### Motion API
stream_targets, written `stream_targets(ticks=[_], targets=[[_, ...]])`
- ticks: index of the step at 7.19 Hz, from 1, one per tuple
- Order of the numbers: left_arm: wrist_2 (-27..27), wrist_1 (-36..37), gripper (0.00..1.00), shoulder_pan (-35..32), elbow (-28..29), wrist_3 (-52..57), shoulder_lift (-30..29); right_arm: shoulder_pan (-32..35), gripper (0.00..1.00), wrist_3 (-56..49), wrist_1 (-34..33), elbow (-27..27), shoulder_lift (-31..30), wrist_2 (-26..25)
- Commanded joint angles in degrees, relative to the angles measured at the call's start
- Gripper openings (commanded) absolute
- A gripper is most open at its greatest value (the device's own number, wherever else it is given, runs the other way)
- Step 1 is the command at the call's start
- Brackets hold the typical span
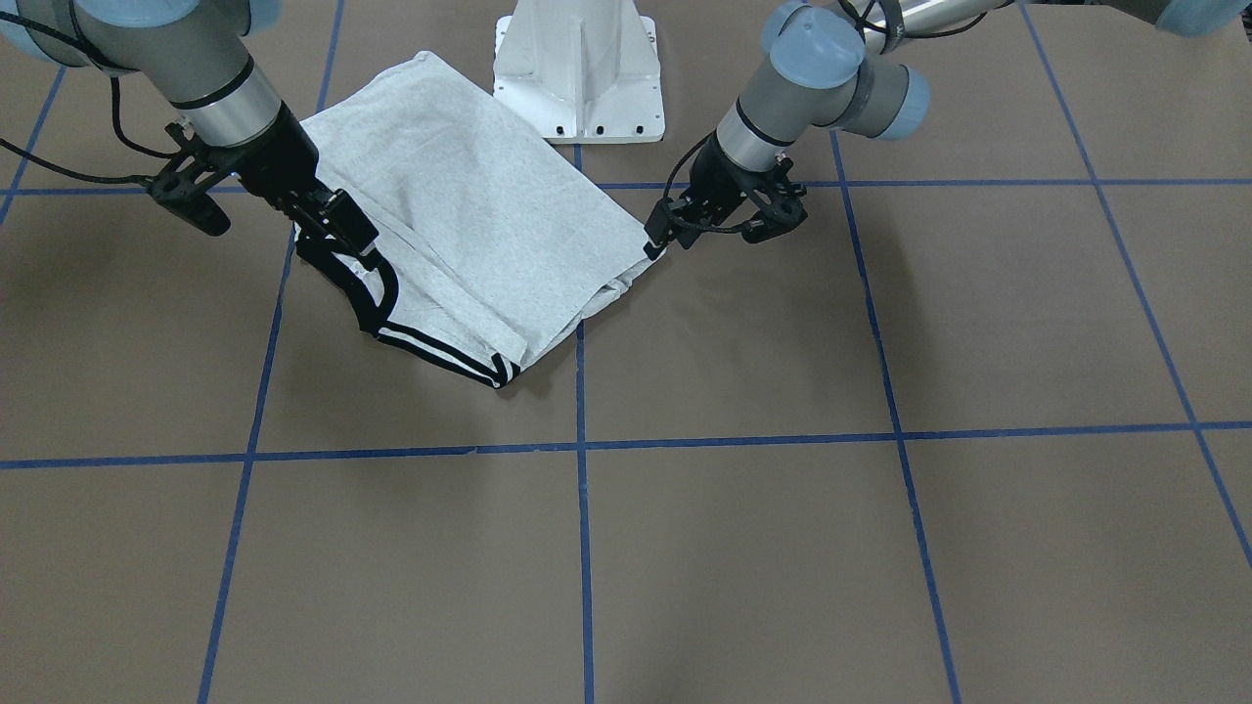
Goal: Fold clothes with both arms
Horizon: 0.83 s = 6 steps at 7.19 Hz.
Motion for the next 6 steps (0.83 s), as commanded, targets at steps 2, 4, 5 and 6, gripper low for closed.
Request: stream_targets(ticks=[2,4,5,6], targets=[[0.4,2.4,0.64,3.7,0.7,-1.4,-0.2,0.7,1.00,-0.6,0.0,-1.4,1.4,-0.2],[0.4,2.4,0.57,3.8,1.1,-1.5,-0.1,0.7,1.00,-0.3,0.0,-1.3,1.4,-0.1],[0.4,2.4,0.57,3.8,1.4,-1.4,-0.2,0.7,1.00,-0.2,-0.1,-1.4,1.4,-0.1],[1.6,2.4,0.55,3.9,2.4,-1.2,-0.3,0.7,1.00,-0.2,-0.1,-1.3,1.4,-0.1]])
